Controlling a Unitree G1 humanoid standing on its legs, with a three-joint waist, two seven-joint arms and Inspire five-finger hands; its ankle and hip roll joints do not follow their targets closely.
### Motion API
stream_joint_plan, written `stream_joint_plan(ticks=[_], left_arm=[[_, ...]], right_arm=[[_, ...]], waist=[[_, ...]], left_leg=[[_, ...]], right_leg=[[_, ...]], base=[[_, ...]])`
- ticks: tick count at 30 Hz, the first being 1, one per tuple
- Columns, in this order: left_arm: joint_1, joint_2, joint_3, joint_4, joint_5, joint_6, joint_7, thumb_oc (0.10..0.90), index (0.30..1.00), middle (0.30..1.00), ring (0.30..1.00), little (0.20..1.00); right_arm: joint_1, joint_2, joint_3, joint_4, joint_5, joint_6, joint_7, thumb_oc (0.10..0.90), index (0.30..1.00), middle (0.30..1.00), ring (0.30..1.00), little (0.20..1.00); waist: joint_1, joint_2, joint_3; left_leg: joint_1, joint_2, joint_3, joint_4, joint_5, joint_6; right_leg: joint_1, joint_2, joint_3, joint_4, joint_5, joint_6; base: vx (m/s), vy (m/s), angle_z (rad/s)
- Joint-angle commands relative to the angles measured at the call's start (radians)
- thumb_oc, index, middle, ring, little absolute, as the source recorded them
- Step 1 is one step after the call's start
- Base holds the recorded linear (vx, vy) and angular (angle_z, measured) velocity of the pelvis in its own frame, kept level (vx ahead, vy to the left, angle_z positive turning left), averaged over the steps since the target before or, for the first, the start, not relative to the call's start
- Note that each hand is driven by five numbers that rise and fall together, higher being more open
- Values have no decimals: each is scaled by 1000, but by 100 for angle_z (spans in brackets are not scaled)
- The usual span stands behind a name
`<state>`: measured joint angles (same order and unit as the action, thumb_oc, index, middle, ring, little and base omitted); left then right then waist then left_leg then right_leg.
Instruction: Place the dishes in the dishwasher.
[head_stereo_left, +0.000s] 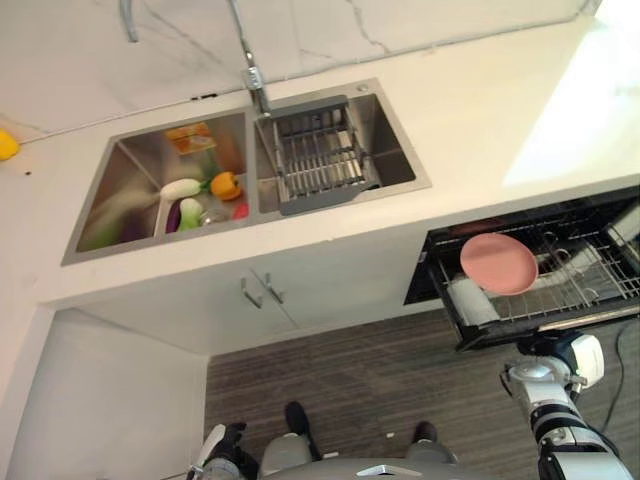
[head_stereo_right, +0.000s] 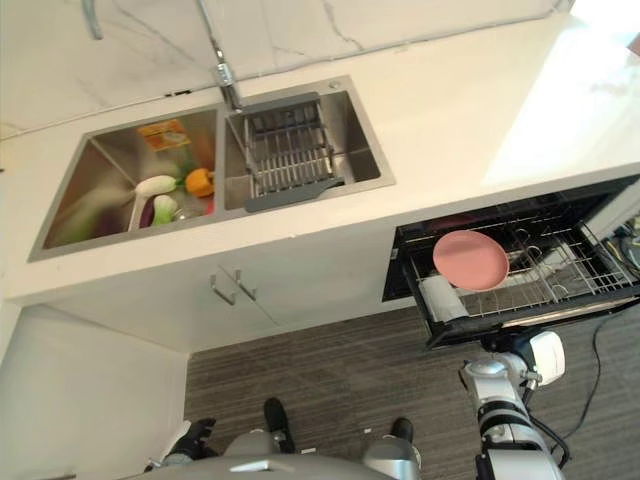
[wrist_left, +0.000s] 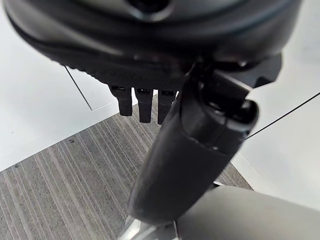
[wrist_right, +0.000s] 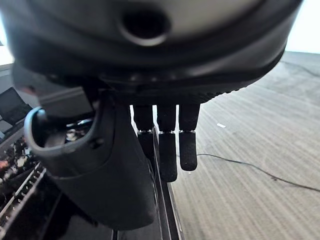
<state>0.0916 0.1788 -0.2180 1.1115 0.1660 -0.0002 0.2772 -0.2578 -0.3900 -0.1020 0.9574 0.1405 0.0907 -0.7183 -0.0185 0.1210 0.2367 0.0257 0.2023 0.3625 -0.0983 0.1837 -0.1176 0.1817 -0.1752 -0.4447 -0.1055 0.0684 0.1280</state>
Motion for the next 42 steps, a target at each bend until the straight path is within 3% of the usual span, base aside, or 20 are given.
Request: stream_joint_plan(ticks=[1,4,8,11,16,17,18,20,22,23,24,28,29,30,34,38,39,40,41,42], left_arm=[[-107,6,-54,14,-118,-43,19,800,900,900,900,900],[-128,0,-37,1,-201,-49,2,800,900,900,900,900],[-129,-12,-46,15,-214,-44,-7,800,900,900,900,900],[-123,-6,-59,35,-191,-39,-13,800,900,900,900,900],[-118,7,-82,24,-149,-38,-21,800,900,900,900,900],[-118,16,-87,2,-152,-43,-27,800,900,900,900,900],[-118,16,-87,2,-152,-43,-27,800,900,900,900,900],[-116,22,-98,-31,-188,-57,-25,800,900,900,900,900],[-115,22,-108,-36,-180,-60,-21,800,900,900,900,900],[-99,22,-129,-41,-169,-66,-20,800,900,900,900,900],[-99,20,-130,-42,-169,-65,-20,800,900,900,900,900],[-74,4,-148,-15,-186,-75,-35,800,900,900,900,900],[-77,2,-149,-14,-187,-76,-36,800,900,900,900,900],[-73,1,-156,-14,-190,-83,-41,800,900,900,900,900],[-78,-4,-165,-12,-188,-90,-47,800,900,900,900,900],[-92,-8,-164,-10,-180,-94,-42,800,900,900,900,900],[-99,-8,-155,-15,-182,-93,-40,800,900,900,900,900],[-109,-9,-137,-15,-184,-92,-35,800,900,900,900,900],[-108,-6,-137,-14,-183,-92,-35,800,900,900,900,900],[-120,-5,-114,-13,-190,-91,-30,800,900,900,900,900]], right_arm=[[-308,55,20,-17,172,-274,24,400,300,300,300,300],[-327,9,10,35,215,-276,69,400,300,300,300,300],[-338,-3,4,65,231,-284,74,400,300,300,300,300],[-349,-45,62,99,170,-257,113,400,300,300,300,300],[-383,-87,136,115,72,-228,147,400,300,300,300,300],[-409,-110,153,95,47,-225,148,400,300,300,300,300],[-409,-110,153,95,47,-225,148,400,300,300,300,300],[-460,-143,180,72,30,-217,152,400,300,300,300,300],[-483,-166,185,68,25,-217,150,400,300,300,300,300],[-516,-201,186,57,21,-221,144,400,300,300,300,300],[-517,-203,188,57,22,-220,144,400,300,300,300,300],[-618,-312,161,54,31,-241,103,400,300,300,300,300],[-621,-315,163,56,32,-241,103,400,300,300,300,300],[-660,-368,176,53,0,-242,77,400,300,300,300,300],[-714,-426,200,48,-39,-237,48,400,300,300,300,300],[-706,-417,198,63,-32,-233,52,400,300,300,300,300],[-684,-415,202,81,-32,-223,80,521,481,481,481,481],[-627,-397,184,93,-11,-216,110,800,900,900,900,900],[-622,-395,180,91,-11,-216,111,800,900,900,900,900],[-556,-363,169,92,-10,-207,126,800,900,900,900,900]], waist=[[109,2,-6],[149,-9,-22],[167,-18,-32],[185,-34,-50],[195,-28,-49],[203,-11,-30],[203,-11,-31],[211,33,5],[212,48,10],[216,77,21],[216,79,18],[240,157,40],[239,160,39],[248,182,42],[259,203,40],[264,199,30],[264,190,27],[257,167,24],[257,164,23],[251,142,20]], left_leg=[[68,61,-64,24,-98,-61],[52,57,-112,25,-94,-62],[48,53,-137,25,-94,-63],[59,47,-157,22,-112,-69],[58,42,-155,22,-112,-69],[34,39,-153,24,-104,-69],[34,39,-153,24,-104,-69],[-29,17,-159,24,-87,-65],[-53,8,-159,22,-79,-63],[-94,-6,-159,17,-67,-65],[-98,-7,-159,17,-66,-64],[-189,-40,-179,11,-33,-77],[-193,-41,-182,11,-31,-77],[-214,-56,-196,11,-25,-80],[-235,-75,-211,11,-18,-83],[-217,-90,-230,11,-27,-78],[-211,-93,-235,11,-32,-75],[-200,-93,-240,11,-43,-67],[-199,-94,-241,11,-43,-67],[-192,-93,-241,11,-49,-62]], right_leg=[[26,-79,-81,35,-99,36],[52,-75,-127,35,-106,33],[72,-73,-152,34,-113,30],[95,-65,-144,28,-136,34],[83,-65,-137,27,-132,38],[53,-72,-133,28,-121,45],[52,-72,-132,29,-121,45],[-26,-100,-115,28,-91,63],[-57,-110,-109,28,-80,69],[-96,-129,-110,27,-66,77],[-99,-129,-110,27,-65,77],[-150,-173,-154,24,-44,96],[-151,-173,-156,24,-43,96],[-161,-183,-170,25,-38,100],[-161,-200,-190,27,-30,107],[-119,-217,-217,28,-24,110],[-106,-217,-224,28,-22,111],[-91,-217,-229,29,-19,112],[-89,-218,-230,28,-19,113],[-82,-215,-229,29,-18,112]], base=[[-10,-43,29],[8,-58,35],[47,-46,49],[82,-37,15],[-7,2,2],[-52,13,-2],[-191,58,-4],[-203,82,-7],[-118,99,-17],[-124,120,-18],[-80,106,-13],[-64,90,10],[-73,57,24],[-38,32,30],[-15,40,27],[55,23,37],[39,-23,27],[39,-24,20],[48,-22,13],[81,-50,2]])
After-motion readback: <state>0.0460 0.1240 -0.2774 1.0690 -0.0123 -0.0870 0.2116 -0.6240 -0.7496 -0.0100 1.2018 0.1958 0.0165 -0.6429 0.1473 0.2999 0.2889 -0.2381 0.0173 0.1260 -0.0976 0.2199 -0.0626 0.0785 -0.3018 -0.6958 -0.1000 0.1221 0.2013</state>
